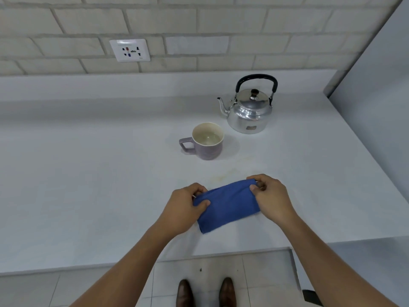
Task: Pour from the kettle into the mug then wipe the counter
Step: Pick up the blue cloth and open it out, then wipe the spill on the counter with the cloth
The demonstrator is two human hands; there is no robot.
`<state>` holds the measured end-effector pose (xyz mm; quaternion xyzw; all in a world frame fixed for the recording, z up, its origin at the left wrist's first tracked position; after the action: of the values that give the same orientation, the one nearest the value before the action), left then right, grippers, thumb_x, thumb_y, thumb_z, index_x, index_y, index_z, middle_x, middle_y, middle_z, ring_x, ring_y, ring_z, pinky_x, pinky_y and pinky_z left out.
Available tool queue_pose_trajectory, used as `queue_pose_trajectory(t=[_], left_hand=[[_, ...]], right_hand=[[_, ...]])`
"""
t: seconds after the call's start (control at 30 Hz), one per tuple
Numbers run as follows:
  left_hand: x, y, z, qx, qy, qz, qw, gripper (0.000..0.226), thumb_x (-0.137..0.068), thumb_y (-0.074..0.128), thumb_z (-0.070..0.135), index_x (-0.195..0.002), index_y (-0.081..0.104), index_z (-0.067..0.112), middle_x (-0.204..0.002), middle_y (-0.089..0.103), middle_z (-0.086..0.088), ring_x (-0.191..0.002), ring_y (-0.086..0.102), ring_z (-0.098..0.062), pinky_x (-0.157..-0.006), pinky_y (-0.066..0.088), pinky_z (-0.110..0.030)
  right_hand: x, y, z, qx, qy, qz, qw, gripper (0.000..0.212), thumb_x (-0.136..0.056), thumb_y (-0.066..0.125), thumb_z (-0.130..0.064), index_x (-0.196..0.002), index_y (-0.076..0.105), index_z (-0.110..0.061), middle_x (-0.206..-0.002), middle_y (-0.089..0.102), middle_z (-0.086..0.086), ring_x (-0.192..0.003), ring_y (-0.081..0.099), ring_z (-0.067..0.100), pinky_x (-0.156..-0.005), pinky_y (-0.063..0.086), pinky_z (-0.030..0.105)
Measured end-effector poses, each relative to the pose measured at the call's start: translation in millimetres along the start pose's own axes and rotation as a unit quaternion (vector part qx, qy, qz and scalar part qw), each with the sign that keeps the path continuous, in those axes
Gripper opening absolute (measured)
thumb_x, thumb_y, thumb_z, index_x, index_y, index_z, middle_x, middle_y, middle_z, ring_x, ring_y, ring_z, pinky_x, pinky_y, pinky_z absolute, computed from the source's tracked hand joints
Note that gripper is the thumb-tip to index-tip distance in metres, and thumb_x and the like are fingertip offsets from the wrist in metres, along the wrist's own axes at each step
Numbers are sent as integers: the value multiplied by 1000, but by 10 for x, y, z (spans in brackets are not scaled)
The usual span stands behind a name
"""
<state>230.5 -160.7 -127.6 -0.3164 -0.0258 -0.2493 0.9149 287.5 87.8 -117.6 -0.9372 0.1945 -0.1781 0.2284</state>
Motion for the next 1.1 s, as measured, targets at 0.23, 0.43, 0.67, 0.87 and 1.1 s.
queue_pose_trajectory(t=[0.23, 0.43, 0.67, 0.87, 1.1], left_hand=[[-29, -12, -38, -125, 84, 30, 988, 15, -96, 72, 22, -111, 74, 19, -98, 68, 8, -74, 58, -2, -73, 40, -6], [54, -398, -391, -215, 152, 122, 957, 24, -99, 63, 14, -120, 75, 10, -122, 71, -6, -113, 63, -27, -99, 49, -34], [75, -667, -896, -287, 80, 99, 949, 61, -104, 38, 48, -156, 47, 18, -165, 43, 1, -157, 31, -24, -124, 33, -47], [74, -644, -1032, -310, 66, 97, 944, 64, -107, 27, 54, -164, 32, 25, -172, 27, 11, -162, 14, -12, -129, 17, -37], [61, -638, -1040, -323, 69, 97, 939, 64, -107, 27, 53, -164, 30, 25, -173, 25, 11, -162, 11, -10, -130, 4, -27]], right_hand=[[-83, -97, 161, 64, -16, 14, 998, 28, -95, 63, -9, -120, 70, -19, -97, 65, -5, -85, 61, 4, -74, 51, 12], [155, 116, -70, 260, -137, 141, 945, 22, -94, 61, -26, -113, 67, -16, -108, 59, 3, -99, 55, 23, -69, 53, 35], [618, 677, -29, 396, -95, 95, 908, 67, -92, 50, -63, -140, 53, -17, -129, 55, 7, -109, 49, 29, -88, 45, 40], [246, 147, 292, 337, -40, 91, 936, 71, -93, 63, -39, -151, 38, -7, -146, 41, 12, -126, 35, 29, -98, 41, 38], [-572, 117, 75, 356, -25, 113, 927, 62, -102, 44, -26, -151, 29, 9, -156, 35, 24, -142, 31, 39, -119, 21, 46]])
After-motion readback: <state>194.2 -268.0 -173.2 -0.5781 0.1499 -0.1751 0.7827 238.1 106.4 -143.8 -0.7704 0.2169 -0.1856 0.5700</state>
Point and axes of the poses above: each hand's wrist, its own x-axis away from the middle knuckle, its own y-axis out of the palm, z = x × y, the point moved 2 cm from there along -x, towards the middle knuckle
